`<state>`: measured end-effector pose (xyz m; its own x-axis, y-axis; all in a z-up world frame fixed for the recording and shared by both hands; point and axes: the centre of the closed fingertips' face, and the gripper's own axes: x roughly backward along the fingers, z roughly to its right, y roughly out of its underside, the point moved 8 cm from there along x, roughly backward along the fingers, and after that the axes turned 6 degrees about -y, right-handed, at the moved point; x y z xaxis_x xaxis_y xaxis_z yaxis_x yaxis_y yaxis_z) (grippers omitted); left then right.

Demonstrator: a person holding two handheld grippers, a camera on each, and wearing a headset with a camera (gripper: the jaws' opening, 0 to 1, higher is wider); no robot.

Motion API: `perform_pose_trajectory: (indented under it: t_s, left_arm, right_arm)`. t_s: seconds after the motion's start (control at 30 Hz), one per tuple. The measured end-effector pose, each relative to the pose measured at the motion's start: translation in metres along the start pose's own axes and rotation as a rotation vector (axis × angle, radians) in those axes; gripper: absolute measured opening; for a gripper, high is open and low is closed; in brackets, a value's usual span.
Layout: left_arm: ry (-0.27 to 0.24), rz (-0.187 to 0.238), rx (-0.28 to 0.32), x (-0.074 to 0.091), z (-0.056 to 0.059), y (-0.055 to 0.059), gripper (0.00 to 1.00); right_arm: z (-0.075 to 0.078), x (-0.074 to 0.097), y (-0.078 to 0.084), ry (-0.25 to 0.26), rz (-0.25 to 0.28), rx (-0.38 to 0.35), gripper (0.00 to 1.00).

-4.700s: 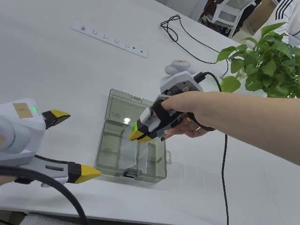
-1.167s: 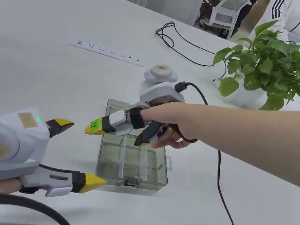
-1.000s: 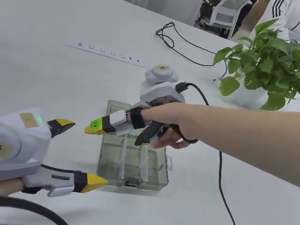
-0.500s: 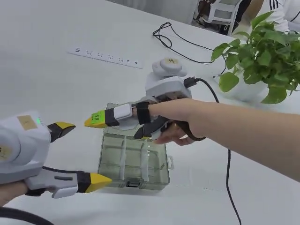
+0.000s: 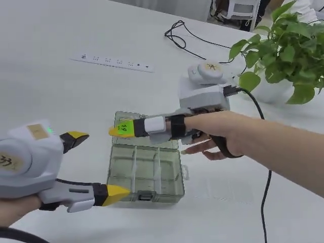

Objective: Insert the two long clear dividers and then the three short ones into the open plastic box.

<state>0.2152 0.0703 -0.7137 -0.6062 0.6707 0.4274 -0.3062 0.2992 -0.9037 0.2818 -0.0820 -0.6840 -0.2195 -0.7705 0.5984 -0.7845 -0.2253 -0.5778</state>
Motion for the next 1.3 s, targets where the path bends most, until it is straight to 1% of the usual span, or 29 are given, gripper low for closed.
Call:
perform_pose_trajectory:
  t_s: [0.03,0.07,0.1,0.13,0.17,0.2,0.23,0.27,0.3,0.33,0.37,0.4,0.47,0.5,0.53,0.6,0.63,0.67,0.7,0.77,0.8,0.93,1.0,1.03,1.07,1.1,1.13,1.23,1.3]
  left_arm:
    - [-0.001,0.0,0.001,-0.001,0.001,-0.001,0.92]
    - [-0.002,0.0,0.003,-0.001,0.002,-0.001,0.92]
    - [-0.002,0.001,0.004,-0.002,0.003,-0.002,0.92]
    - [-0.004,0.002,0.004,-0.002,0.003,-0.003,0.92]
    - [-0.004,0.003,0.005,-0.003,0.004,-0.004,0.92]
    - [-0.004,0.004,0.007,-0.003,0.004,-0.005,0.92]
    - [-0.006,0.003,0.006,-0.004,0.005,-0.005,0.92]
    - [-0.007,0.003,0.007,-0.004,0.005,-0.006,0.92]
    - [-0.008,0.003,0.007,-0.004,0.005,-0.006,0.92]
    - [-0.01,0.003,0.007,-0.004,0.006,-0.006,0.92]
    - [-0.011,0.001,0.008,-0.005,0.006,-0.006,0.92]
    - [-0.013,0.0,0.007,-0.005,0.006,-0.007,0.92]
    - [-0.016,0.0,0.009,-0.005,0.007,-0.007,0.92]
    - [-0.017,-0.001,0.01,-0.005,0.007,-0.007,0.92]
    - [-0.018,-0.003,0.011,-0.006,0.007,-0.007,0.92]
    - [-0.02,-0.005,0.011,-0.006,0.008,-0.008,0.92]
    - [-0.022,-0.007,0.011,-0.006,0.008,-0.008,0.92]
    - [-0.024,-0.007,0.012,-0.007,0.008,-0.008,0.92]
    - [-0.026,-0.007,0.013,-0.007,0.009,-0.009,0.92]
    - [-0.032,-0.008,0.016,-0.007,0.008,-0.009,0.92]
    - [-0.033,-0.008,0.016,-0.007,0.009,-0.009,0.92]
    - [-0.039,-0.009,0.019,-0.008,0.009,-0.01,0.92]
    - [-0.038,-0.008,0.022,-0.009,0.01,-0.011,0.92]
    - [-0.038,-0.008,0.026,-0.01,0.01,-0.011,0.93]
    - [-0.036,-0.007,0.03,-0.01,0.01,-0.011,0.93]
    - [-0.034,-0.006,0.032,-0.01,0.01,-0.011,0.93]
    - [-0.032,-0.009,0.035,-0.01,0.011,-0.011,0.93]
    - [-0.025,-0.022,0.031,-0.009,0.011,-0.01,0.93]
    - [-0.021,-0.033,0.026,-0.009,0.011,-0.009,0.93]
  right_arm:
    - [0.002,0.002,0.0,-0.009,0.005,0.034,1.0]
    - [0.003,0.003,0.0,-0.015,0.026,0.07,1.0]
    - [0.004,0.007,0.004,-0.012,-0.012,0.093,1.0]
    - [0.005,0.009,0.006,-0.012,-0.01,0.117,1.0]
    - [0.005,0.01,0.005,-0.026,0.01,0.173,1.0]
    - [0.008,0.014,0.008,-0.003,-0.009,0.215,1.0]
    - [0.014,0.015,0.007,-0.025,-0.006,0.257,1.0]
    - [0.016,0.017,0.008,-0.017,0.003,0.273,1.0]
    - [0.018,0.019,0.012,-0.015,-0.01,0.259,1.0]
    - [0.019,0.021,0.013,-0.037,0.011,0.31,1.0]
    - [0.02,0.024,0.015,-0.023,0.015,0.312,1.0]
    - [0.022,0.026,0.018,-0.033,0.006,0.336,1.0]
    - [0.031,0.03,0.018,-0.027,0.028,0.364,1.0]
    - [0.032,0.031,0.02,-0.04,0.032,0.374,1.0]
    - [0.034,0.033,0.021,-0.033,0.033,0.369,1.0]
    - [0.038,0.036,0.024,-0.043,0.04,0.393,1.0]
    - [0.042,0.038,0.026,-0.034,0.04,0.393,1.0]
    - [0.043,0.039,0.027,-0.046,0.043,0.415,1.0]
    - [0.045,0.042,0.03,-0.037,0.041,0.409,1.0]
    - [0.048,0.045,0.033,-0.045,0.05,0.417,1.0]
    - [0.052,0.047,0.035,-0.038,0.053,0.412,1.0]
    - [0.06,0.055,0.044,-0.037,0.042,0.422,1.0]
    - [0.062,0.058,0.047,-0.043,0.041,0.427,1.0]
    - [0.063,0.059,0.048,-0.045,0.037,0.425,1.0]
    - [0.064,0.061,0.052,-0.05,0.017,0.427,1.0]
    - [0.064,0.062,0.054,-0.05,0.019,0.432,1.0]
    - [0.066,0.064,0.057,-0.046,0.008,0.437,1.0]
    - [0.071,0.07,0.064,-0.042,-0.022,0.465,1.0]
    - [0.074,0.073,0.069,-0.039,-0.034,0.469,1.0]
